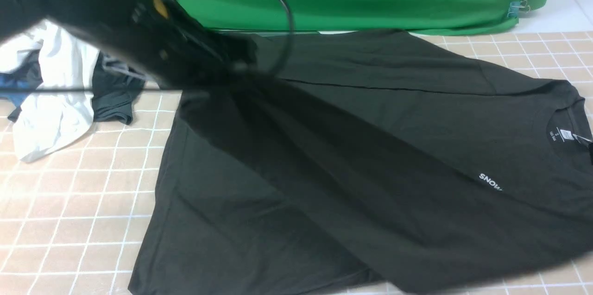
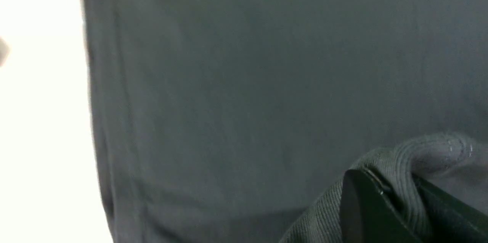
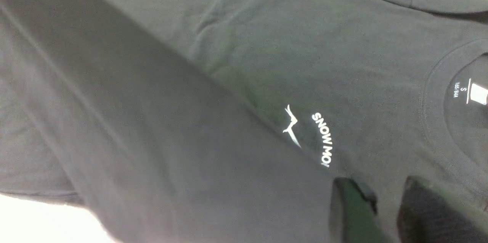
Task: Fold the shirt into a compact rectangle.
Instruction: 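Fold the left side of the black T-shirt inward over its body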
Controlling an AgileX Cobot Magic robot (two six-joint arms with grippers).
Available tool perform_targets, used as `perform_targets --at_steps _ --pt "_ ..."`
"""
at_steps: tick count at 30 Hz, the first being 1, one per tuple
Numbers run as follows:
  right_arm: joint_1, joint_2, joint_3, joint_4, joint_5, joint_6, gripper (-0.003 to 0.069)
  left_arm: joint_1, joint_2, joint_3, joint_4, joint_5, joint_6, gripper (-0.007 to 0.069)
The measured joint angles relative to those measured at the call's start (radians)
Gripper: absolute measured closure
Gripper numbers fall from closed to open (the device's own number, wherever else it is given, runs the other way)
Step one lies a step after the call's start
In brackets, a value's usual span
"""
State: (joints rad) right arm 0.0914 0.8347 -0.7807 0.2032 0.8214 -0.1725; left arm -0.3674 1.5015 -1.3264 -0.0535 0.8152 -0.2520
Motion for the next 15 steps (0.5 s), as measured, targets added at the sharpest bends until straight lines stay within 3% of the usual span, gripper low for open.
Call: perform_targets --at_steps 6,15 --pt "0.0 0.0 0.0 0.0 0.001 0.0 0.0617 0.128 0.137 -0.01 -0.145 -0.063 0.104 0.0603" --pt "0.0 0.0 0.0 0.0 0.002 0.0 0.0624 0.153 0.34 -0.01 -0.169 -0.154 0.145 0.06"
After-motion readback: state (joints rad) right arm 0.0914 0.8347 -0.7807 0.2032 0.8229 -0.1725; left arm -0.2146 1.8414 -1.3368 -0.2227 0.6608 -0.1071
